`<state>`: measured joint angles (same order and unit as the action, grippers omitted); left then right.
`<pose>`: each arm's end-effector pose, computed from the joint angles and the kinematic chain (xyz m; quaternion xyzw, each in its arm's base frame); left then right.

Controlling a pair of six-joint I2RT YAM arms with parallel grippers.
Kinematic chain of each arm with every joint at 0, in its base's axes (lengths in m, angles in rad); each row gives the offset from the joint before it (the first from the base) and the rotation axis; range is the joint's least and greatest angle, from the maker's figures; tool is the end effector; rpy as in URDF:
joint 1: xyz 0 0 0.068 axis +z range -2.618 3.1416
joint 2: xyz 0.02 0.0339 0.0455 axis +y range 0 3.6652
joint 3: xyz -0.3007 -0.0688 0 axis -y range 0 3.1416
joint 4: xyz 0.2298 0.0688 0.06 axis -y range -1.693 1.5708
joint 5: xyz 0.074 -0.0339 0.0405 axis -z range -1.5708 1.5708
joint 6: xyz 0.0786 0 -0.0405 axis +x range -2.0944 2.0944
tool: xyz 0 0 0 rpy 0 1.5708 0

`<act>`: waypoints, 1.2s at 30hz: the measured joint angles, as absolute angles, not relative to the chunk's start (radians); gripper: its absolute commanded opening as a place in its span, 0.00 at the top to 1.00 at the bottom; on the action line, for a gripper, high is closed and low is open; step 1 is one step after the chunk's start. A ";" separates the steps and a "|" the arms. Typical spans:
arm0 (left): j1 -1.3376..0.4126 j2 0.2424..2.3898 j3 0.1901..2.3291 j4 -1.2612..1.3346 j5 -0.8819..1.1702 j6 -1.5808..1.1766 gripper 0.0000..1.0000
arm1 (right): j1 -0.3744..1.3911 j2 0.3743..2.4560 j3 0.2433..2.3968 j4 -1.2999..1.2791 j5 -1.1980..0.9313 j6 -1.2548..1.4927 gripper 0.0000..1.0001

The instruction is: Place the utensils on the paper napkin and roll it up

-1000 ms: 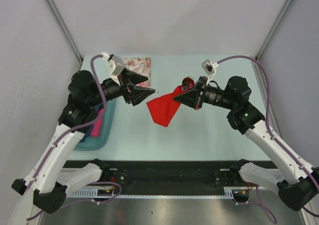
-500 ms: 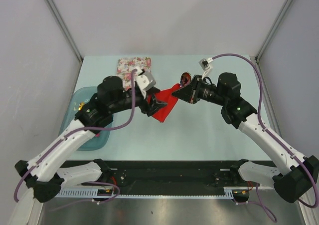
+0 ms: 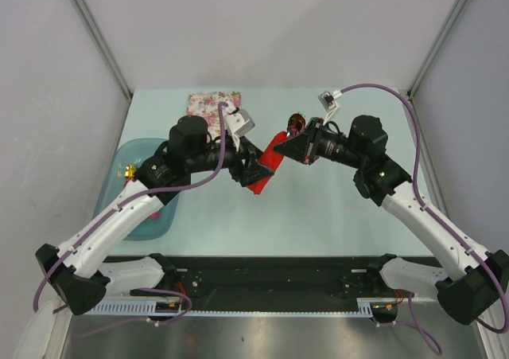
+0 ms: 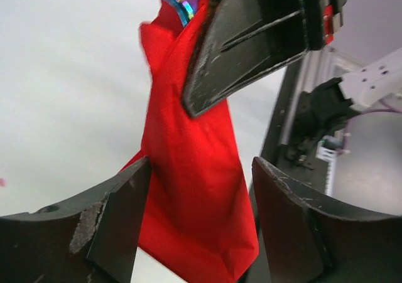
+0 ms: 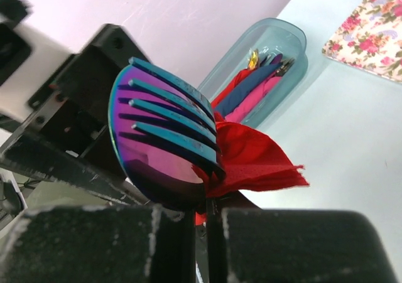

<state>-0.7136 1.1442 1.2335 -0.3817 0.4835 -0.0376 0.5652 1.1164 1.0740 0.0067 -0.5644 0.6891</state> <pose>0.1701 -0.1956 0.4261 0.3931 0.6878 -0.3912 0.4683 0.1974 0.1750 0.4289 -0.1502 0.7018 0.5536 0.4224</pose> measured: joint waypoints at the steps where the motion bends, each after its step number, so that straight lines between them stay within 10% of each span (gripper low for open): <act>1: -0.698 1.142 1.223 -0.367 0.519 -0.065 0.29 | 0.565 1.114 1.074 0.013 -0.566 0.689 1.00; 29: -0.326 1.019 0.975 -0.051 0.860 -0.569 0.26 | 0.532 1.057 1.074 0.017 -0.597 0.645 1.00; 32: -0.325 1.028 0.938 0.070 0.920 -0.685 0.35 | 0.532 1.052 1.074 0.019 -0.606 0.636 1.00; 36: -0.324 1.049 0.900 0.213 0.973 -0.822 0.75 | 0.532 1.052 1.074 0.020 -0.619 0.632 1.00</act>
